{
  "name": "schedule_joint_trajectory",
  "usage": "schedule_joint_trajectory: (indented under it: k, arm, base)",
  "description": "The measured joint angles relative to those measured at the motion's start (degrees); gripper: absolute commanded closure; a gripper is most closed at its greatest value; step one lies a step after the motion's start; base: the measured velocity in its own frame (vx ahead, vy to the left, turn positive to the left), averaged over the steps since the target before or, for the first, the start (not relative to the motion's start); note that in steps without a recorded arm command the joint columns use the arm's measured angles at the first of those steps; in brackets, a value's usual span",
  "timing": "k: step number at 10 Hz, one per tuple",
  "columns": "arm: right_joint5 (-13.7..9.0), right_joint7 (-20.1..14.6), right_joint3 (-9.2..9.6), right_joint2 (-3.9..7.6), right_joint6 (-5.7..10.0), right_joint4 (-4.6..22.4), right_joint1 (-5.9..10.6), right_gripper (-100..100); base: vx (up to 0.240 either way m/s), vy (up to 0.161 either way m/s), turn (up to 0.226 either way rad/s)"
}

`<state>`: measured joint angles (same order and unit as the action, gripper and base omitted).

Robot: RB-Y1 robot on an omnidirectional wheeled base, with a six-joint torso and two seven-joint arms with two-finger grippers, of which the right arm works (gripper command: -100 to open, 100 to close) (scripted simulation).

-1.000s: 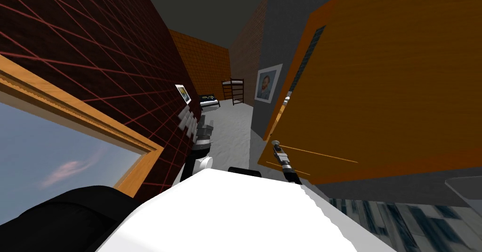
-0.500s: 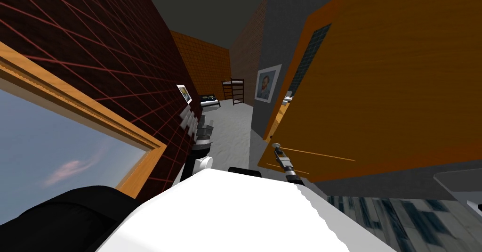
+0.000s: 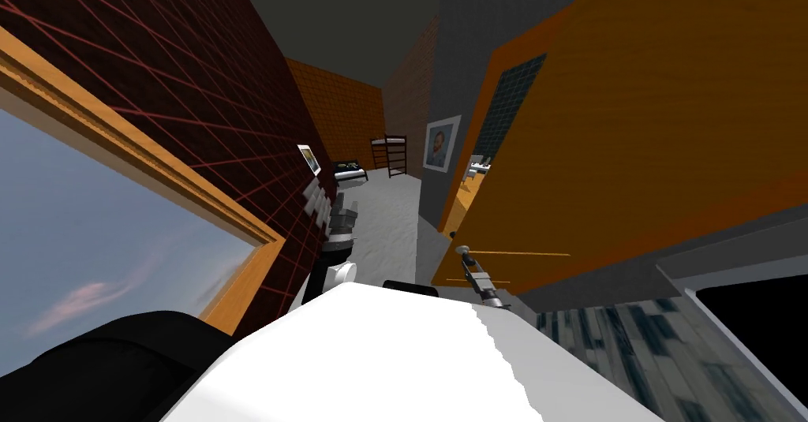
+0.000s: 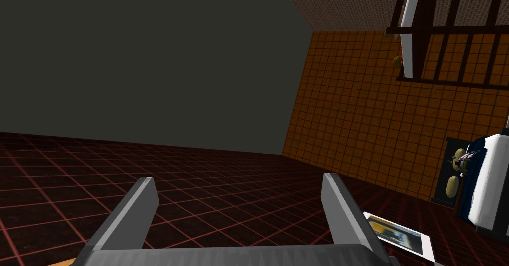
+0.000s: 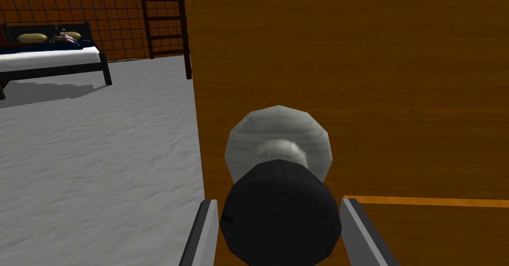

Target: Pull the door open

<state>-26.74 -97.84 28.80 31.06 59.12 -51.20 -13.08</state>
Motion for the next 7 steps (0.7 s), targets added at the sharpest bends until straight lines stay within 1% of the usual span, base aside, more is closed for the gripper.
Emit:
schedule_joint_trajectory:
  k: [1, 3, 4, 5, 7]
  arm:
    - [0.3, -0.3, 0.57, -0.09, 0.91, 0.7, -0.32, 100]
    - [0.6, -0.9, 0.93, 0.34, 2.48, 0.7, -0.65, 100]
    - [0.7, -1.3, 1.07, 0.25, 3.84, 1.8, -0.39, 100]
    - [0.9, -1.8, 1.30, 0.82, 5.22, 2.1, -1.05, 100]
    - [1.4, -2.5, 1.96, 0.82, 7.98, 4.2, -1.26, 100]
  base:
    - [0.102, -0.033, 0.055]
    - [0.058, -0.002, 0.034]
    - [0.022, 0.001, 0.050]
    - [0.001, -0.006, 0.018]
    - [-0.016, -0.006, 0.020]
